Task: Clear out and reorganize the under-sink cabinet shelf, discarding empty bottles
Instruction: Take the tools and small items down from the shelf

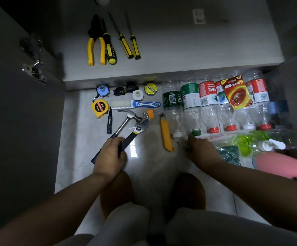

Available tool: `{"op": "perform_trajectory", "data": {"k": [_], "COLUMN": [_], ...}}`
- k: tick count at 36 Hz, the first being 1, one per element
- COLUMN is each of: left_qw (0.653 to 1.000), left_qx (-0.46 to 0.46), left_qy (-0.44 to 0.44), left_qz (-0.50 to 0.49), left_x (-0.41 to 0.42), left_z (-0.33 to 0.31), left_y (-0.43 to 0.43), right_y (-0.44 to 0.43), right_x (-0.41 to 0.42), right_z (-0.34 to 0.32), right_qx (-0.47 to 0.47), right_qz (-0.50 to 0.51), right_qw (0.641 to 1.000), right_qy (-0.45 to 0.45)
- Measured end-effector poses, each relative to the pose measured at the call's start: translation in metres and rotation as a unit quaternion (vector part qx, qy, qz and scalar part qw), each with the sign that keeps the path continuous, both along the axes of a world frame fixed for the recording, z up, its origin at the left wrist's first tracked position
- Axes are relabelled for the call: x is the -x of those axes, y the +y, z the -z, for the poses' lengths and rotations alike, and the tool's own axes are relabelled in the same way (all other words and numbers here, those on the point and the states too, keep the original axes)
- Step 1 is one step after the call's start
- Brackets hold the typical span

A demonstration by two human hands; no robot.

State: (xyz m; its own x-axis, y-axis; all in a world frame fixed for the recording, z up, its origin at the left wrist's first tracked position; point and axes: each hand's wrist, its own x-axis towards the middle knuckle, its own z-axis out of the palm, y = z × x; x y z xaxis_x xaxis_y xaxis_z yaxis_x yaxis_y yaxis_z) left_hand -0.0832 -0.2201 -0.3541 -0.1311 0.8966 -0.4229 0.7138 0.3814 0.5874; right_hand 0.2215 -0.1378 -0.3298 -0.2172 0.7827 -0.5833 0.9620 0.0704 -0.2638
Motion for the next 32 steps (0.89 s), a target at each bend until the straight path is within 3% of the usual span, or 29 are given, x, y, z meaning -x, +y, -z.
{"op": "perform_trajectory", "data": {"k": [8,16,24,29,32], "left_qw": [1.0,0.992,0.959,0.957,0.968], "left_qx": [-0.03,-0.122,-0.256,-0.196,-0.133], "left_qy": [0.003,-0.012,0.063,0.106,0.099], "left_qz": [-0.005,0.0,-0.109,-0.187,-0.188], "left_x": [0.001,0.009,0.04,0.062,0.073], "left_z": [-0.001,-0.028,-0.064,-0.073,-0.077], "left_y": [0.0,0.052,0.156,0.213,0.24], "right_y": [0.001,0.034,0.131,0.181,0.206], "right_x": [0.001,0.017,0.089,0.136,0.159], "right_z": [-0.015,-0.029,-0.058,-0.07,-0.072], "right_qx": [-0.009,-0.101,-0.208,-0.202,-0.175], "right_qz": [0.066,-0.013,-0.055,-0.06,-0.109], "right_qw": [0.993,0.978,0.947,0.94,0.954], "right_qy": [0.098,0.182,0.237,0.269,0.219]}}
